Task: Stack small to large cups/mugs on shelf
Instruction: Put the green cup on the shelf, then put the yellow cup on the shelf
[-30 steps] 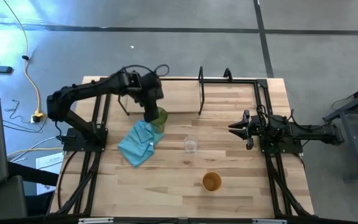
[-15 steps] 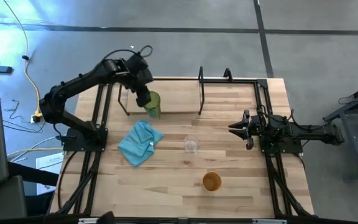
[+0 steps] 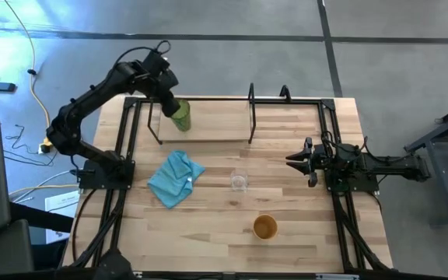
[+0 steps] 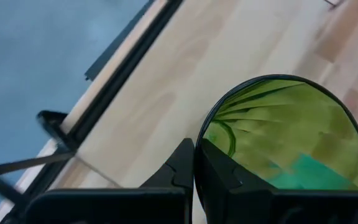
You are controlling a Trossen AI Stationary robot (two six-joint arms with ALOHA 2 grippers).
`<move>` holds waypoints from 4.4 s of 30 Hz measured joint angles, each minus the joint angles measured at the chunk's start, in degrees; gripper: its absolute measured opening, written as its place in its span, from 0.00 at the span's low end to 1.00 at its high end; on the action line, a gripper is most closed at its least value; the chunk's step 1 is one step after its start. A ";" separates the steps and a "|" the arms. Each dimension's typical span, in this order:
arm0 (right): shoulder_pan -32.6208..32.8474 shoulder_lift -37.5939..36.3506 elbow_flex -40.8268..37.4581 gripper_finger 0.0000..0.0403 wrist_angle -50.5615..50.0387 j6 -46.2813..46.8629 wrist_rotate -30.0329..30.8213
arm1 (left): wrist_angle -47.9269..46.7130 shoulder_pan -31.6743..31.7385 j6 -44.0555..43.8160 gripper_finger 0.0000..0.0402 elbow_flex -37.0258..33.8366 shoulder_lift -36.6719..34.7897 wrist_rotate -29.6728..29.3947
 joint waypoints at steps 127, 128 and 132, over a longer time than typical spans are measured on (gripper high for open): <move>0.03 0.04 -0.09 0.23 2.65 1.34 -3.06 | 24.39 -63.08 -9.14 0.32 3.24 4.50 -7.72; 0.03 0.02 -0.09 0.23 4.68 1.78 -5.00 | 25.43 -63.43 -9.15 0.32 2.27 4.50 -7.72; 0.03 0.00 -0.09 0.23 10.41 3.69 -9.92 | 27.55 -64.14 -9.64 0.32 -2.11 4.52 -7.92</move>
